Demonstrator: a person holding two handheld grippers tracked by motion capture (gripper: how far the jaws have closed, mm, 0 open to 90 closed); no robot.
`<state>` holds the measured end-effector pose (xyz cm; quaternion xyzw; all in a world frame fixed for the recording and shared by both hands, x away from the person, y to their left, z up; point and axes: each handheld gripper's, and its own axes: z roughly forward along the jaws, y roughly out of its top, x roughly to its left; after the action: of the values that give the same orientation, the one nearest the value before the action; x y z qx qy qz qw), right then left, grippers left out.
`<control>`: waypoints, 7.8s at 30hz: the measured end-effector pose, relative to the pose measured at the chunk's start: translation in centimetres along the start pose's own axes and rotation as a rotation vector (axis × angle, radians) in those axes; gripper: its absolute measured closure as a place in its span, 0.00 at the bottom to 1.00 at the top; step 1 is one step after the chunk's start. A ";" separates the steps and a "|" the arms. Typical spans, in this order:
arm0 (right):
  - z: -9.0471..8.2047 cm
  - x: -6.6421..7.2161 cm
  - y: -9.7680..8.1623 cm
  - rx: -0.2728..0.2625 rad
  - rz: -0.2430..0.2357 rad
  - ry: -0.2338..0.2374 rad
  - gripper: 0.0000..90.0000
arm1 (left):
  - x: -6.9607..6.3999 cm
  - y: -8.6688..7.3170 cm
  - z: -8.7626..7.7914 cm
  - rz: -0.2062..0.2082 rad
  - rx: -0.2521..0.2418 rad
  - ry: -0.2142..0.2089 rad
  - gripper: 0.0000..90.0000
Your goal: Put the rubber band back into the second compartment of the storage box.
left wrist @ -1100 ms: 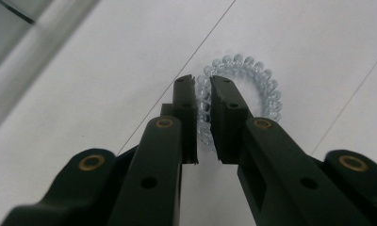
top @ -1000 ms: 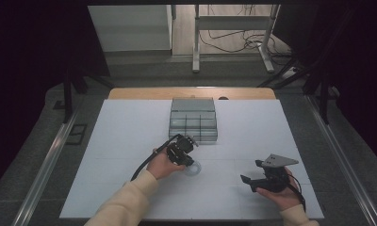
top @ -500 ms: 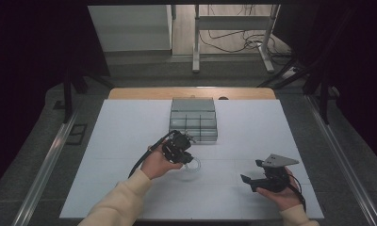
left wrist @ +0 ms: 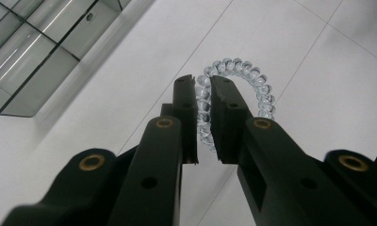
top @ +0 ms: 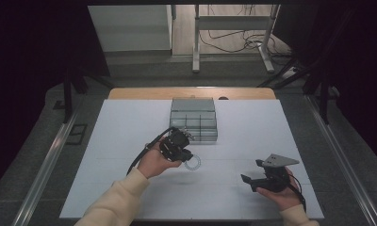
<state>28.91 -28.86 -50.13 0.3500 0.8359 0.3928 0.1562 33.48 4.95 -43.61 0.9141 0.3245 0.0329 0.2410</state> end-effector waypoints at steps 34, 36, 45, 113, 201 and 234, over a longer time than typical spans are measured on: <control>-0.2 -0.1 -0.2 0.003 0.000 0.000 0.17 | 4.1 3.9 0.3 -0.101 -0.038 0.038 0.90; -0.3 -0.1 -0.3 0.003 0.001 -0.001 0.17 | 4.4 4.2 0.4 -0.106 -0.041 0.042 0.90; -0.4 -0.1 -0.4 0.005 0.004 -0.002 0.18 | 5.6 5.6 0.6 -0.130 -0.046 0.045 0.91; -0.4 -0.4 -0.7 0.021 0.001 -0.011 0.18 | 14.0 9.9 6.3 -0.328 -0.033 0.139 0.91; -0.6 -0.4 -0.8 0.030 0.010 -0.018 0.17 | 7.4 -1.7 -1.7 -0.182 -0.161 0.106 0.50; -0.6 -0.4 -0.6 0.014 0.016 -0.014 0.17 | 5.4 -16.5 -2.7 -0.295 -0.235 0.139 0.51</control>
<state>28.56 -29.76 -50.22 0.3606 0.8346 0.3859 0.1565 27.64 20.47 -49.33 0.8178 0.4647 0.0980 0.3251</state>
